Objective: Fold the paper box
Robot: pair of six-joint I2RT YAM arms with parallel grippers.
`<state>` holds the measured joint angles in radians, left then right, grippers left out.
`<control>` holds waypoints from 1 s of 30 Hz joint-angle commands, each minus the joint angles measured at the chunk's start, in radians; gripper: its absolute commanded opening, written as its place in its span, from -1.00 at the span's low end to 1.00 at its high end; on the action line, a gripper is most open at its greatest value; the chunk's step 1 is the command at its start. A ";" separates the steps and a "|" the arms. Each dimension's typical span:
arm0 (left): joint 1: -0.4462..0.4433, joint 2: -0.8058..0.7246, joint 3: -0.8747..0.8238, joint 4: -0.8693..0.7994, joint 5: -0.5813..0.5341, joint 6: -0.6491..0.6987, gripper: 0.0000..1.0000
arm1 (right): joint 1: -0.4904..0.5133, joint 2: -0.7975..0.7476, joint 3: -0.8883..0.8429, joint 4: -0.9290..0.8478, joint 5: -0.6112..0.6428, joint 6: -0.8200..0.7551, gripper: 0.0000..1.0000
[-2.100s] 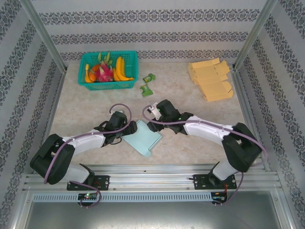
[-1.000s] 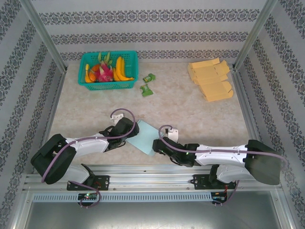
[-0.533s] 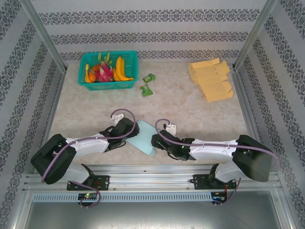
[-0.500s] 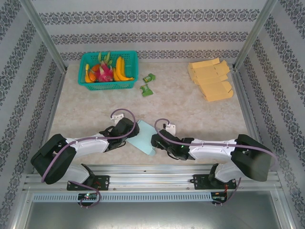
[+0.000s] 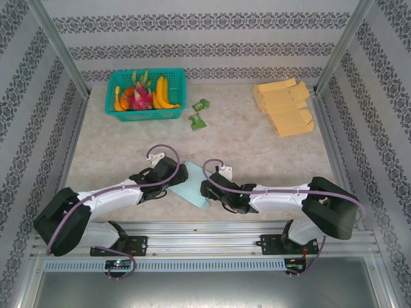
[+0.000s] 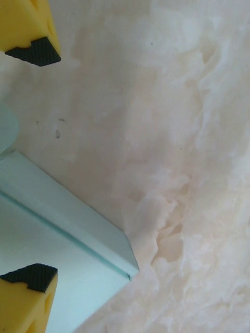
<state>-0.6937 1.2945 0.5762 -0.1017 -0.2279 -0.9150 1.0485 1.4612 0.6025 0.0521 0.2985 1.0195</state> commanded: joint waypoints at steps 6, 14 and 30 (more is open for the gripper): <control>-0.009 -0.031 0.063 -0.093 0.153 0.048 0.92 | -0.057 0.011 0.011 -0.026 -0.036 -0.109 0.15; -0.022 -0.012 0.039 -0.053 0.196 0.019 0.83 | -0.079 0.024 0.014 -0.024 -0.065 -0.132 0.14; -0.039 0.124 0.065 -0.006 0.204 -0.014 0.81 | -0.087 0.040 0.016 -0.016 -0.078 -0.148 0.14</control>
<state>-0.7101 1.4021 0.6289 -0.1249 -0.0437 -0.9028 0.9703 1.4803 0.6201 0.0696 0.2340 0.8932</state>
